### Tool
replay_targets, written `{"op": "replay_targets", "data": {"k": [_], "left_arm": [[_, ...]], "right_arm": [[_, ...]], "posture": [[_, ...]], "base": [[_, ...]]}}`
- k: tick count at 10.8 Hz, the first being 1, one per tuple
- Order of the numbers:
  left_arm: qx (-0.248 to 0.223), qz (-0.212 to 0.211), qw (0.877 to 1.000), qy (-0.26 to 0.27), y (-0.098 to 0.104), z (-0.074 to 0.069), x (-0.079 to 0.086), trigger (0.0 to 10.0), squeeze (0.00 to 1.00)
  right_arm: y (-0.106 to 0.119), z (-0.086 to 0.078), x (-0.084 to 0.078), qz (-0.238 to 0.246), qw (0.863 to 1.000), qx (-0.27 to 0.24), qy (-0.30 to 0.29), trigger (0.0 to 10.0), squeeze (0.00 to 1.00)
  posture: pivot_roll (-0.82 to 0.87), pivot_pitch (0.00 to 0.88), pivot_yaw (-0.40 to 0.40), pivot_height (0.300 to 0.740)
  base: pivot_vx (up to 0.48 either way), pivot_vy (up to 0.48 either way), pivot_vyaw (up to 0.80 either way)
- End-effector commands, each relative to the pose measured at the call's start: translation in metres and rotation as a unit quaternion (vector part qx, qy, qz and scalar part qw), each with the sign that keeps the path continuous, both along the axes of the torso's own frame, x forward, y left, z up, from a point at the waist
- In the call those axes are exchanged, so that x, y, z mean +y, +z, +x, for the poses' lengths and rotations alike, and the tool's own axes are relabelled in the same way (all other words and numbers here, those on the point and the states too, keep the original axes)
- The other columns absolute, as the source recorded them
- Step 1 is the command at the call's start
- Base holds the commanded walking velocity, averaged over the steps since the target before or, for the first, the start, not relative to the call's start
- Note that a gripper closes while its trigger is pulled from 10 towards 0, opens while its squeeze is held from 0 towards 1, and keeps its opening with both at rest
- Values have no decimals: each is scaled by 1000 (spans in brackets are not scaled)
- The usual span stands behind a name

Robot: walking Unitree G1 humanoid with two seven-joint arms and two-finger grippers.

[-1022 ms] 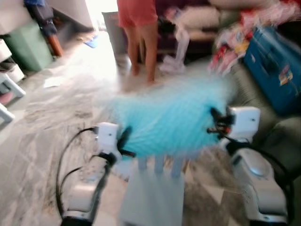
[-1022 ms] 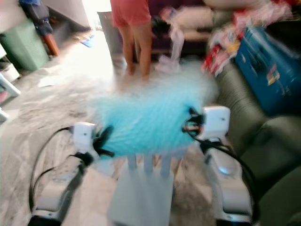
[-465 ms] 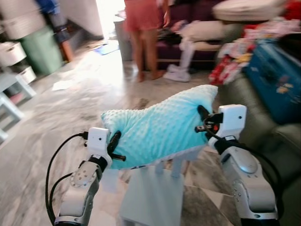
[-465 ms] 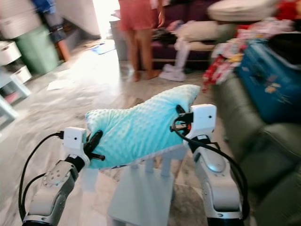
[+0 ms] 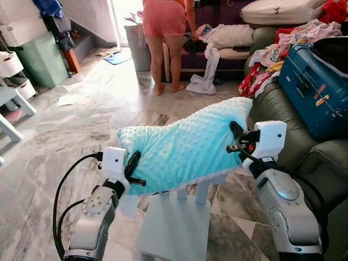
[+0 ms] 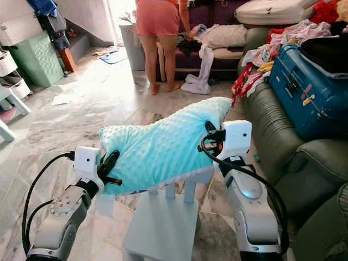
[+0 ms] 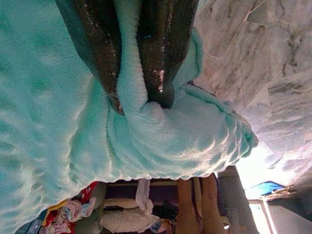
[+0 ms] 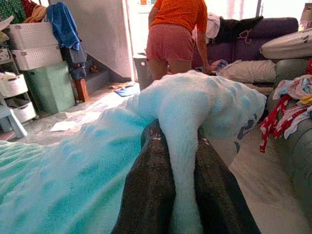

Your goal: Move the pillow to the sofa

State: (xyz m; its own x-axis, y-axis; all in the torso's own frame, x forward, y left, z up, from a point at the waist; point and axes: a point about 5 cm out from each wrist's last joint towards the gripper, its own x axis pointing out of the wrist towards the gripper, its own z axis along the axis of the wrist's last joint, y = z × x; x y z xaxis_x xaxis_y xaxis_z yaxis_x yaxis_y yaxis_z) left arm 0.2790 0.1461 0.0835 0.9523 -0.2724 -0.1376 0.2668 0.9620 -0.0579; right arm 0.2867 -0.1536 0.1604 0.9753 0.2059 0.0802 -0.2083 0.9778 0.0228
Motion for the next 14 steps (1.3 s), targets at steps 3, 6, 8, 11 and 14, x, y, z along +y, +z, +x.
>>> {"op": "replay_targets", "data": {"k": [3, 6, 8, 11, 14], "left_arm": [[-5, 7, 1000, 3, 3, 1, 3, 10000, 0], [24, -46, 998, 35, 1, 0, 5, 10000, 0], [30, -50, 998, 34, 1, 0, 4, 10000, 0], [35, -62, 997, 30, 1, -1, 2, 10000, 0], [40, -65, 997, 20, 1, -1, 1, 10000, 0]], "right_arm": [[6, 0, 2, 4, 1000, -11, 6, 10000, 0], [4, -3, 1, -15, 1000, 8, 21, 10000, 0], [4, -3, 1, -16, 1000, 12, 21, 10000, 0], [3, -3, 2, -15, 999, 21, 20, 10000, 0], [3, -3, 3, -14, 999, 23, 19, 10000, 0]], "posture": [[-202, 0, 48, 740], [-220, 6, 16, 740], [-221, 5, 14, 740], [-223, 7, 18, 740], [-223, 8, 23, 740]], "base": [[0, 0, 0], [0, 0, 0], [0, 0, 0], [0, 0, -267], [0, 0, -800]]}}
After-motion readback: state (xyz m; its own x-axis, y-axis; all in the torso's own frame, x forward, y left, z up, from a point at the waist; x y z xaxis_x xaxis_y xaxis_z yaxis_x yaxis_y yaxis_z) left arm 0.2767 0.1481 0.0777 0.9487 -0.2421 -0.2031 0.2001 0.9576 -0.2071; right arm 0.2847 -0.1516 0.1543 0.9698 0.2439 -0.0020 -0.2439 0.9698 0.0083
